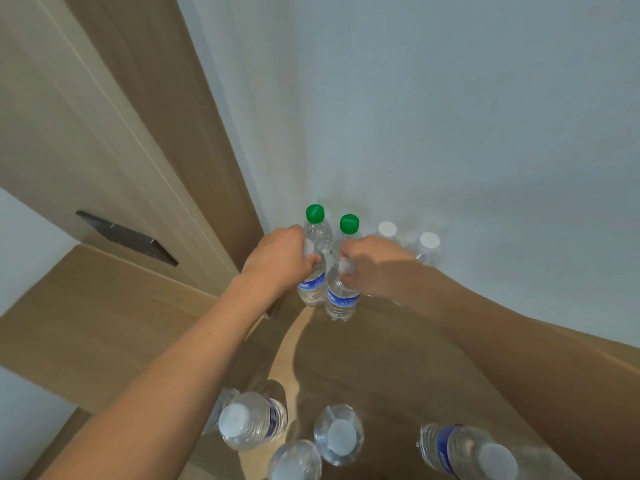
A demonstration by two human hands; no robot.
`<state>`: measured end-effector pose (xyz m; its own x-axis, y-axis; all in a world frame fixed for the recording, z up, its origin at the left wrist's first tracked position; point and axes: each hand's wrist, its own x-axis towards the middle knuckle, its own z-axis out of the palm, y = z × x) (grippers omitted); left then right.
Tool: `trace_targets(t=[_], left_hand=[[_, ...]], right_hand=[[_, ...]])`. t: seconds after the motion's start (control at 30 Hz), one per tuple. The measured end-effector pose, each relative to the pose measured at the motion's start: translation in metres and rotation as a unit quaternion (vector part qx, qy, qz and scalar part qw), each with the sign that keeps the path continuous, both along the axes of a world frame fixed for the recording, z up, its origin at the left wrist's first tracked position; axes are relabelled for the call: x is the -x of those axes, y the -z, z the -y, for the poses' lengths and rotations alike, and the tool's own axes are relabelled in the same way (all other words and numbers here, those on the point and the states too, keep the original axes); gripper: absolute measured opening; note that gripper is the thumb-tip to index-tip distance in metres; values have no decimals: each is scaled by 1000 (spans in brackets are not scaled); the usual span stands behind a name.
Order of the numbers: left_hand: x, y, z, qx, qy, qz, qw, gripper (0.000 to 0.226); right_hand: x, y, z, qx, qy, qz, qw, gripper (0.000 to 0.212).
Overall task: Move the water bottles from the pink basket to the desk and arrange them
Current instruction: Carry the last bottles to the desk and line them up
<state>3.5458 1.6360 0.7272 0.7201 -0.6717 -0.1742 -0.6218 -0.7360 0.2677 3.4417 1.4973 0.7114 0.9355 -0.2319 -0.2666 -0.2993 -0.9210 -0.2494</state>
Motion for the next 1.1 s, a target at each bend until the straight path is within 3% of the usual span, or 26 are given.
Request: trace_targets(t=[0.2, 0.43, 0.73, 1.0, 1.1], left_hand=[[-14, 9, 7, -10, -7, 6, 1000, 33], [-18, 15, 10, -13, -14, -1, 1000, 33], [-20, 14, 16, -35, 8, -14, 999, 30], [-15, 19, 7, -28, 1, -17, 999, 31], [-11, 14, -6, -33, 7, -20, 999, 41]], right_hand=[[-16, 3, 7, 57, -86, 12, 995, 27], [-26, 2, 10, 58, -138, 8, 989, 5], [-20, 1, 12, 54, -112, -6, 992, 32], [-13, 0, 0, 84, -67, -3, 994, 35], [-2, -2, -6, 113, -49, 26, 992, 42]])
